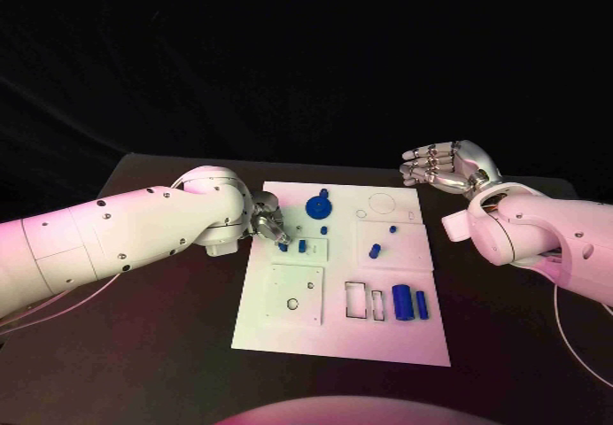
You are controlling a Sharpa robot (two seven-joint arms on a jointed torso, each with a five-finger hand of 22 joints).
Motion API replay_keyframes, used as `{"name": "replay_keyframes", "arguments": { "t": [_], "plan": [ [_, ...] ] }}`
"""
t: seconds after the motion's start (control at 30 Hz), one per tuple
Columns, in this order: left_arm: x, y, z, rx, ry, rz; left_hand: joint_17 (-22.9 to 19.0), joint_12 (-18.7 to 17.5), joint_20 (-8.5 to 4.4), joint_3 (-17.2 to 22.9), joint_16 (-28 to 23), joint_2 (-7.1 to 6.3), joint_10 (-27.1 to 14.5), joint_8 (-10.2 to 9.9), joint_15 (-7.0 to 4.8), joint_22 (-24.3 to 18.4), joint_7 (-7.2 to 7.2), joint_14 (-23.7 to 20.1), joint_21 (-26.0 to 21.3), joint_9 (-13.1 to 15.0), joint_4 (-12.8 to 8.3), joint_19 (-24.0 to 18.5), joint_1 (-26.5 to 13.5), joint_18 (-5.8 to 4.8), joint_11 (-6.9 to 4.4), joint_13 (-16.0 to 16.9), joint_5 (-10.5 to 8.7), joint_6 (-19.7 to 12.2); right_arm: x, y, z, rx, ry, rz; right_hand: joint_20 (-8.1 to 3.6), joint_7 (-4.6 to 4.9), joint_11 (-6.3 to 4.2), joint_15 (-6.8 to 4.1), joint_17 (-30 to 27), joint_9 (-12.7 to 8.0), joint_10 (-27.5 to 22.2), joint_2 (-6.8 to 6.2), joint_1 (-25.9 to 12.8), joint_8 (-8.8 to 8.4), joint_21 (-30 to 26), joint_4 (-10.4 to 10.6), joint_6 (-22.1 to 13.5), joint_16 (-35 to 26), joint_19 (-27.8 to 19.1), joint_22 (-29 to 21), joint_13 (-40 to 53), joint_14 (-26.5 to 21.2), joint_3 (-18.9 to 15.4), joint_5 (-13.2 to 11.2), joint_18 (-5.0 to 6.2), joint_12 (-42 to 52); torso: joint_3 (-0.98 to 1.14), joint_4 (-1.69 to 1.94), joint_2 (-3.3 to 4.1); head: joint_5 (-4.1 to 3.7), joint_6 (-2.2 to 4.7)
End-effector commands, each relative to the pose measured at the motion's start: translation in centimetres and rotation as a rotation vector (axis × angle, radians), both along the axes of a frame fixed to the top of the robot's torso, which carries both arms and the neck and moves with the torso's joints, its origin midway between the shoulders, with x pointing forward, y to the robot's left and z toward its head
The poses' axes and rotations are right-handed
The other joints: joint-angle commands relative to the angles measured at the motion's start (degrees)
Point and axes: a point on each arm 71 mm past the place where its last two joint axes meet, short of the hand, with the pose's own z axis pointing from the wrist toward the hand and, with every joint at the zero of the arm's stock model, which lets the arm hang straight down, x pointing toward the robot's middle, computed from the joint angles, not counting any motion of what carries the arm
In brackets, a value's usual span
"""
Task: Assemble the parts on the task board
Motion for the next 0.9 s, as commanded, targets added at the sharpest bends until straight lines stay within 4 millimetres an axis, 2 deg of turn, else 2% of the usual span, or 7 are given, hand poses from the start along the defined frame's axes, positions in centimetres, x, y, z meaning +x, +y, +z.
{"name": "replay_keyframes", "arguments": {
  "t": [0.03,0.37,0.77,0.9],
  "plan": [
    [-0.08,-0.13,-0.09,-0.001,0.014,0.000,13.8,0.0,-0.46,-0.7,-0.2,-0.01,-0.2,-0.2,-0.39,11.4,0.30,5.6,0.1,-0.1,0.2,3.0,-0.7,-0.30,-0.36,-0.1,0.44,0.2,-0.08,0.19,0.01,0.005,-0.001,0.024,0.38,0.88,-0.08,0.27,-0.1,-0.1,-0.5,0.22,0.0,0.13,-0.4,0.0,-0.5,-0.4,0.2,-0.1,-0.1,0.0,-0.3,-0.5,0.62,-0.2,0.02,-0.03,0.04,0.03,-0.01],
    [0.06,0.05,-0.14,0.004,0.014,0.009,13.7,0.0,-0.45,-2.2,-0.3,-0.23,-0.2,-0.3,-0.38,11.4,0.33,5.5,0.1,-0.1,1.3,3.0,-1.3,-0.30,-0.34,-0.1,1.08,0.3,-0.09,0.19,0.02,0.005,-0.002,0.024,0.39,0.89,-0.06,0.28,-0.1,-0.1,-0.5,0.21,-0.1,0.13,-0.4,0.0,-0.5,-0.4,0.2,-0.2,-0.1,-0.1,-0.4,-0.6,0.62,-0.2,0.00,-0.04,-0.01,-0.06,-0.07],
    [0.23,0.26,-0.16,0.007,0.011,0.020,13.7,0.0,-0.44,-3.6,-0.3,-0.24,-0.2,-0.4,-0.36,11.4,0.37,5.5,0.0,-0.1,2.5,3.0,-1.7,-0.28,-0.30,-0.1,0.89,0.4,-0.09,0.15,0.02,0.007,-0.002,0.025,0.44,0.94,-0.01,0.33,-0.2,-0.2,-0.6,0.24,-0.4,0.13,-0.5,0.3,-0.6,-0.5,0.2,-0.4,-0.1,-0.1,-0.6,-0.8,0.61,-0.1,-0.05,-0.03,0.00,-0.12,-0.01],
    [0.24,0.26,-0.17,0.006,0.013,0.020,13.7,0.0,-0.43,-5.2,-0.3,-0.44,-0.2,-0.4,-0.35,11.5,0.38,5.5,0.0,-0.1,3.4,3.0,-1.8,-0.30,-0.31,0.0,2.35,0.5,-0.09,0.14,0.02,0.007,-0.002,0.024,0.47,0.97,0.01,0.36,-0.2,-0.2,-0.6,0.20,-0.7,0.15,-0.5,0.5,-0.6,-0.6,0.2,-0.6,-0.1,-0.1,-0.9,-0.8,0.61,-0.1,-0.03,-0.01,0.02,-0.14,-0.10]
  ]
}}
